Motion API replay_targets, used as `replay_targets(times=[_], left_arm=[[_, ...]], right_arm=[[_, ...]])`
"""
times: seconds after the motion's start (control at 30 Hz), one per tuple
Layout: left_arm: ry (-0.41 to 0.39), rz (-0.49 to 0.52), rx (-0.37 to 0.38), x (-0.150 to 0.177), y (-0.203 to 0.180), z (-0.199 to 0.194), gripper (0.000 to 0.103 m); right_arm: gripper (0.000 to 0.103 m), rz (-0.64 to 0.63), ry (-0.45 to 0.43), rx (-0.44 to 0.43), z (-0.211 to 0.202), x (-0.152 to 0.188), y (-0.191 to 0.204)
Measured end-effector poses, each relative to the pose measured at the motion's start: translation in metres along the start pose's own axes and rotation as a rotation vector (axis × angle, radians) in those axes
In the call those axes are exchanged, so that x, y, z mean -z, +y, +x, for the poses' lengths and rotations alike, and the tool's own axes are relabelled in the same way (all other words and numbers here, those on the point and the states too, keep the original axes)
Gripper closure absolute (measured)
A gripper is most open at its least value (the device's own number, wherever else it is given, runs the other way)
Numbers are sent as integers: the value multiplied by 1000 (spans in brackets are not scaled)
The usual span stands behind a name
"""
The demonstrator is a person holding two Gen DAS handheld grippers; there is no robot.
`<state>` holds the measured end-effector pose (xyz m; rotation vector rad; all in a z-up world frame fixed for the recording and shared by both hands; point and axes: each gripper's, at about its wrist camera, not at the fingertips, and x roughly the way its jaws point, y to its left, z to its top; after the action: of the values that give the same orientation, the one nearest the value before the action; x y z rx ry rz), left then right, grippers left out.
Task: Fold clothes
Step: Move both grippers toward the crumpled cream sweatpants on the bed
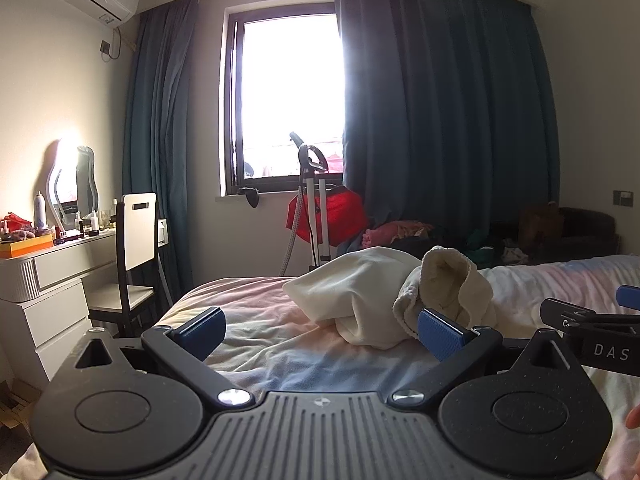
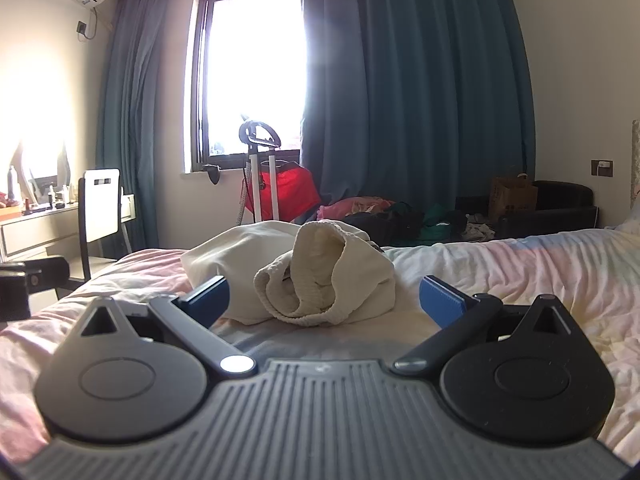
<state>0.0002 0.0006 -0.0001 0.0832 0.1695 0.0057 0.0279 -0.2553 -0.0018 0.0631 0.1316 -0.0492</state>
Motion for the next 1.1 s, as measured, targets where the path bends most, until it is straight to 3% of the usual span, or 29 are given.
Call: replay_targets(times=[0.6,0.77,1.0,1.07,1.1], left_arm=[[28,-80,32,13,9,14,0],[62,-104,28,23,11,24,0],[116,-127,20,33,10,25,0],[115,-130,11,29,9,23,0],[115,-132,6,27,8,21,0]], right_arm=[[0,30,-31,23,2,5,-1],[15,20,-25,18,2,1,-6],[15,43,-52,37,-2,-14,-27],[9,87,-22,16,-1,-17,-35],[1,109,-17,17,-1,-18,-40]])
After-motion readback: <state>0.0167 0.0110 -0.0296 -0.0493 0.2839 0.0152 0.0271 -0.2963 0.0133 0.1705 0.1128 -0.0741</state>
